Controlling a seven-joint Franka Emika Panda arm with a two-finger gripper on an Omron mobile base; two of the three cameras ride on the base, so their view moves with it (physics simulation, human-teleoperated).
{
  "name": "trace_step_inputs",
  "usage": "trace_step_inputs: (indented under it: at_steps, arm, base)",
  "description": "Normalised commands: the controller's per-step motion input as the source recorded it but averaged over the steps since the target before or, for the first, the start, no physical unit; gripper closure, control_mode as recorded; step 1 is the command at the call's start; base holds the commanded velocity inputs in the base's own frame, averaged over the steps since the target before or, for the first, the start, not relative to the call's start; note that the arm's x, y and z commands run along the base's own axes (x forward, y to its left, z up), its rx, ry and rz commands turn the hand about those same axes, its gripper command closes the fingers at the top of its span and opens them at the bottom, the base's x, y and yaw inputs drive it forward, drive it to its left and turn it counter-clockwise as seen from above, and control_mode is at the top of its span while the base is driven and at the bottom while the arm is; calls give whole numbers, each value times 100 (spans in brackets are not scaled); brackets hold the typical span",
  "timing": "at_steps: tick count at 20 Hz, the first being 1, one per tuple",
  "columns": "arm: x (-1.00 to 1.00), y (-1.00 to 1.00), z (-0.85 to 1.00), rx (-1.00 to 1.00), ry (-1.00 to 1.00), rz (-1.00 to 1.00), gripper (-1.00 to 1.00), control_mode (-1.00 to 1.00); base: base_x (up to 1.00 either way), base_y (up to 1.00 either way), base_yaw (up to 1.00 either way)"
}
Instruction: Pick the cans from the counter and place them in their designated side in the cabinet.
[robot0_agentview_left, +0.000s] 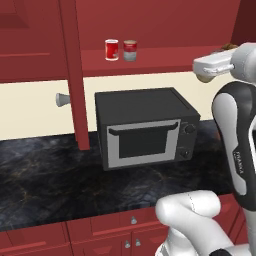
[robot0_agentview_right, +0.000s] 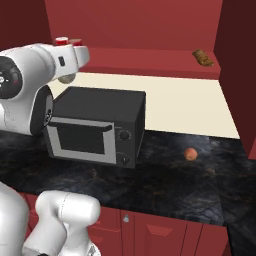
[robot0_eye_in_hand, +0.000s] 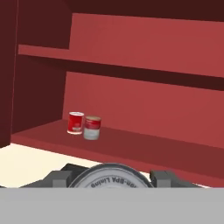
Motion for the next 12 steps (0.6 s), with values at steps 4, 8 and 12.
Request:
trace_step_inputs:
  at_steps: [4,8,12]
  arm:
    - [41,13,0,-3,0,3,100,-100]
    - [39,9,0,-2,0,3,100,-100]
    - [39,8,0,-1,0,3,100,-100]
  base:
    - [0,0,0]
    - [0,0,0]
    - [0,0,0]
